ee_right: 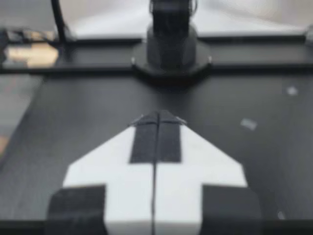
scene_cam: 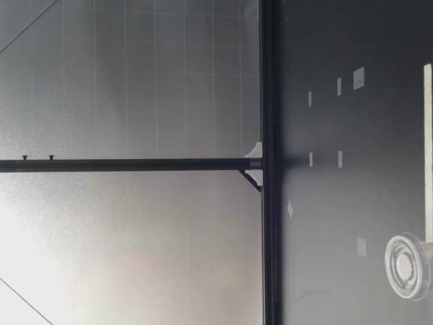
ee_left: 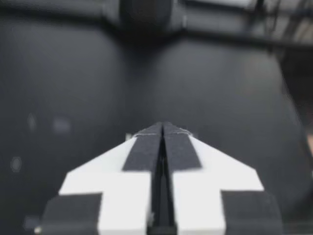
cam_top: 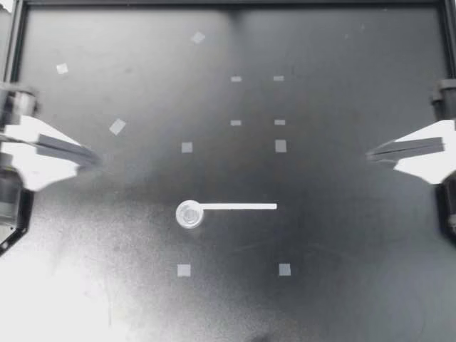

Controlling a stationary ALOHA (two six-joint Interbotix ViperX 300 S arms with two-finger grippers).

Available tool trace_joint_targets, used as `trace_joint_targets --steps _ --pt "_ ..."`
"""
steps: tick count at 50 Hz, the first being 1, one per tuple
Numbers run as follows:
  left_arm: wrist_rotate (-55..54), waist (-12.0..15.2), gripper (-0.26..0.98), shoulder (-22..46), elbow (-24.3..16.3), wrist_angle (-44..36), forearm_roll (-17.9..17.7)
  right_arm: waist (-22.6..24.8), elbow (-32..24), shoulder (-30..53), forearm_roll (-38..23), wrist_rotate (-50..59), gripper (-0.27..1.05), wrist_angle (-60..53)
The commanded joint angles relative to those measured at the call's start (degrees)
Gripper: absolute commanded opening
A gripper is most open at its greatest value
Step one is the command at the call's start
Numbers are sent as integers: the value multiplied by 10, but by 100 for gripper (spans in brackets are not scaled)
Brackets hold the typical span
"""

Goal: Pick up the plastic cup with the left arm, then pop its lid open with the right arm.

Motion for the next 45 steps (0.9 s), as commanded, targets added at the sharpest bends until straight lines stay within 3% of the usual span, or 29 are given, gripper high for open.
trace_joint_targets --steps 1,13,28,32,41,45 --pt "-11 -1 1 37 -21 15 -4 -1 -32 33 1 1 -7 12" --pt "-45 -1 1 158 -21 59 -4 0 -49 136 19 32 -7 16" --pt "-7 -2 6 268 -89 105 -3 14 -70 302 20 85 -6 -45" --pt "6 -2 16 288 -96 107 -4 21 -88 347 21 86 -6 -60" --pt "23 -2 58 304 -103 127 -4 25 -127 424 20 98 -6 -67" --pt "23 -2 66 310 -100 126 -4 25 -136 450 20 106 -6 -76"
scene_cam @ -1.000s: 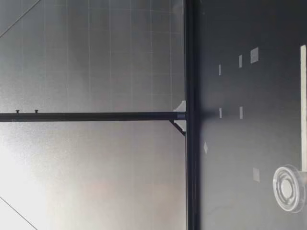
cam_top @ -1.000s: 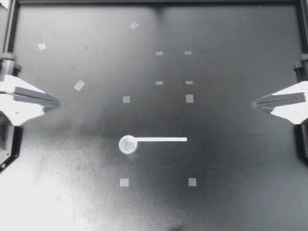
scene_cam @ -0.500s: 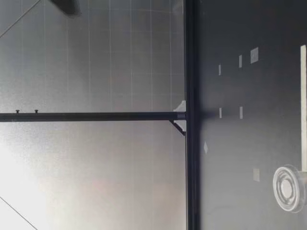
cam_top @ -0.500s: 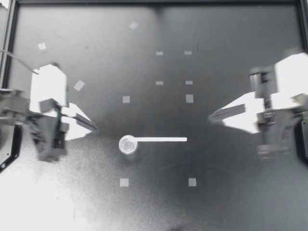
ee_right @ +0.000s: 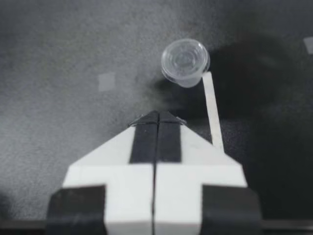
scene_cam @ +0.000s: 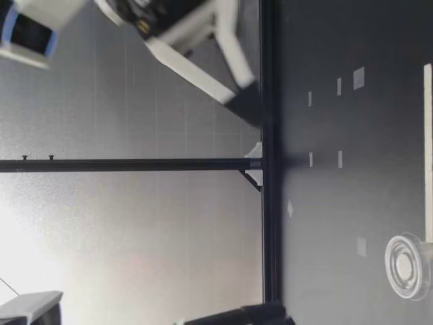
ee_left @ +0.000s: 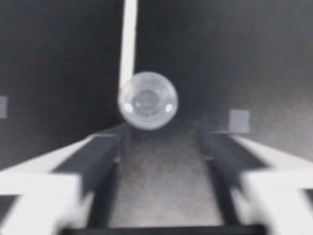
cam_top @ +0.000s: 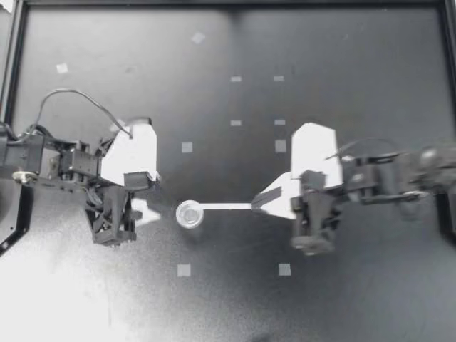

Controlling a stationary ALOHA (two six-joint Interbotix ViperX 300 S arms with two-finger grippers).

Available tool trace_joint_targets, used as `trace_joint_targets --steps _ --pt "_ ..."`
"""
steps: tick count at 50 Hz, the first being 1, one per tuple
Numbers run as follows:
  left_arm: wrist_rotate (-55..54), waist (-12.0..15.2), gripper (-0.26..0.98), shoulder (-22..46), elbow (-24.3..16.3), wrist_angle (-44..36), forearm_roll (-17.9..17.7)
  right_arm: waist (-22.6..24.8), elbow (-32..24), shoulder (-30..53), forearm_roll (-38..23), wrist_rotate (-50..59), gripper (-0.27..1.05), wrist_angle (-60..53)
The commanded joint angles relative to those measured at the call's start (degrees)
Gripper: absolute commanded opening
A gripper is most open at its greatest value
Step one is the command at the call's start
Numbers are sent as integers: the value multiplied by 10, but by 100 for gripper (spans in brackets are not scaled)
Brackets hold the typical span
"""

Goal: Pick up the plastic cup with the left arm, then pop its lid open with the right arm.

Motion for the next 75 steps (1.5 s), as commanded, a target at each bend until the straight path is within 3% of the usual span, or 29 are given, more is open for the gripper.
trace_joint_targets --steps 1,12,26,49,75 --pt "1 -1 66 1 -10 -2 -1 4 -21 16 0 7 -6 -15" --pt "0 -1 63 26 13 -32 -1 4 -25 54 0 22 -6 -79" --pt "-9 -12 63 32 73 -150 -4 4 -24 78 -8 56 -6 -119" --pt "-11 -12 63 33 76 -158 -4 4 -32 92 -8 57 -6 -119" --pt "-8 -13 63 94 99 -254 -4 4 -111 186 -10 57 -6 -119"
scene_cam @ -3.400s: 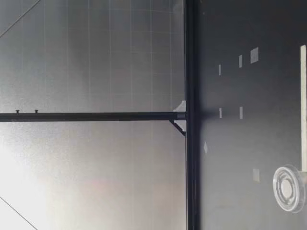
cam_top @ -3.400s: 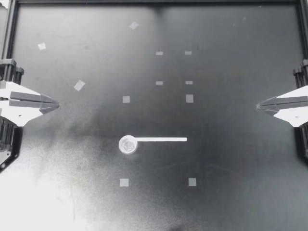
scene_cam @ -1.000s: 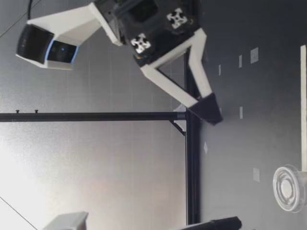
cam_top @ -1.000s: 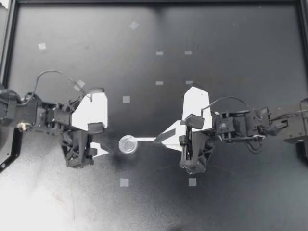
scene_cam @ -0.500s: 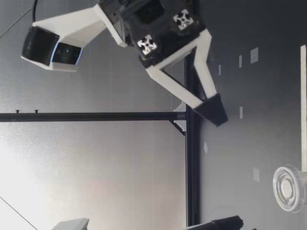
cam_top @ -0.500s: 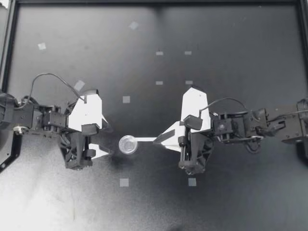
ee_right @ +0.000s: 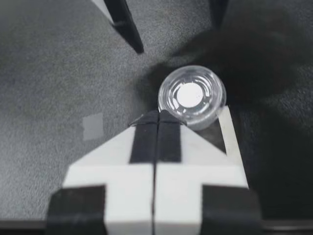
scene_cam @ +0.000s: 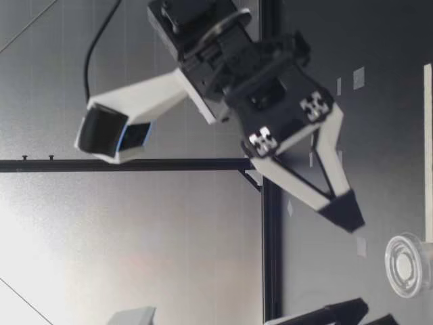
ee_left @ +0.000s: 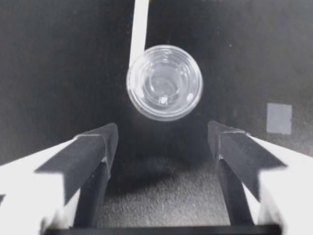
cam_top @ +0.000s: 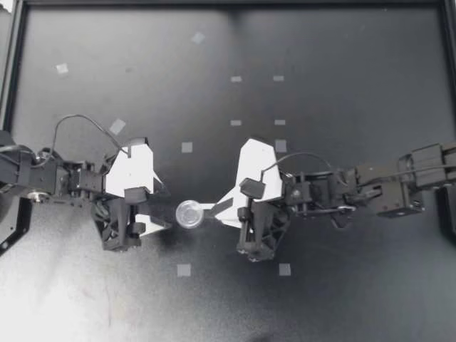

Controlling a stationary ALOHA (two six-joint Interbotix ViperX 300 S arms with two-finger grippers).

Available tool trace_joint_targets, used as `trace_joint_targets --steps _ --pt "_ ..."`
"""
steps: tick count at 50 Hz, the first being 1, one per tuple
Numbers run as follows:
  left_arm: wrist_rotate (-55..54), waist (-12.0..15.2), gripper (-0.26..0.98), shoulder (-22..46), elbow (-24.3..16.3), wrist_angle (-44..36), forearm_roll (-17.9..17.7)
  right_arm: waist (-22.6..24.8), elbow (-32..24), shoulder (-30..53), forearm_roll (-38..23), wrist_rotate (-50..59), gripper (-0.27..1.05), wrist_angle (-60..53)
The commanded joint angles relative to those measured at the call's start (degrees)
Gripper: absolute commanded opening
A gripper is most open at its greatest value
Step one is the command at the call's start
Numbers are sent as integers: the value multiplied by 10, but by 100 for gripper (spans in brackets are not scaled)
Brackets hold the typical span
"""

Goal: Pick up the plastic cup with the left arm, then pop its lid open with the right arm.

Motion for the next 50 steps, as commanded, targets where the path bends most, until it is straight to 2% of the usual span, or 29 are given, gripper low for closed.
trace_joint_targets --steps 1,8,25,50 --pt "1 0 62 9 -3 -22 -1 3 -20 0 -1 0 -6 -5" --pt "1 -1 62 37 1 -47 -1 3 -34 17 -1 0 -6 3" --pt "2 -11 62 54 8 -99 1 -10 -67 51 -1 -1 -6 27" --pt "2 -18 62 91 4 -155 1 -19 -68 49 -1 -1 -6 74"
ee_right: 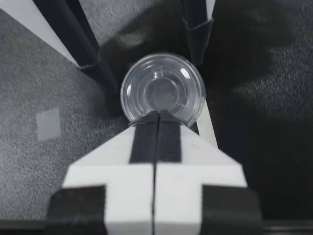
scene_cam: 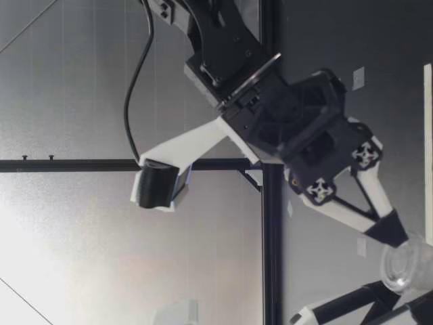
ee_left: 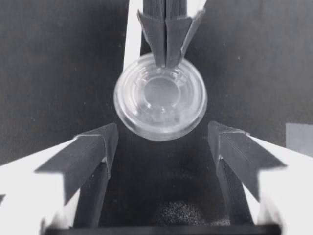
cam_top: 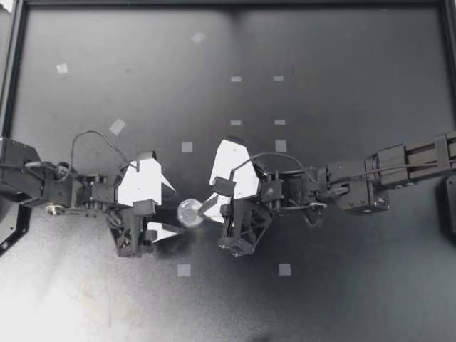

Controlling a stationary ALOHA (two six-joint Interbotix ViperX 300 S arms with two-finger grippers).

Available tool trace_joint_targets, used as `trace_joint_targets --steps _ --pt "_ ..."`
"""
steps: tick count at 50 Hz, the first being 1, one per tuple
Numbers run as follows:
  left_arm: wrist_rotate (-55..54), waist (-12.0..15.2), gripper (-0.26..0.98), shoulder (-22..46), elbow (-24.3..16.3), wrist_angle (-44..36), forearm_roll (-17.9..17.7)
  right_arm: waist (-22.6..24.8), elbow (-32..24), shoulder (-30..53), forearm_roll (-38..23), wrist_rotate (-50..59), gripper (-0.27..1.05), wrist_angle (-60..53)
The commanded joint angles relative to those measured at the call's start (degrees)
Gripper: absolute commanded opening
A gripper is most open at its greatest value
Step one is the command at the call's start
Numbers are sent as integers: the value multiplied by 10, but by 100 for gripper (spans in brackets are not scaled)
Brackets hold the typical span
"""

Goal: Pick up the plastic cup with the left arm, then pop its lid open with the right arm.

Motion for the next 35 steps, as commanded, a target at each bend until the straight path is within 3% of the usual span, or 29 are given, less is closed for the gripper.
trace_joint_targets --steps 1,35 --pt "1 -1 62 -4 -9 -7 1 -4 -10 -11 -1 0 -6 2" --pt "0 -1 62 7 -38 12 1 0 -9 1 -1 4 -6 1"
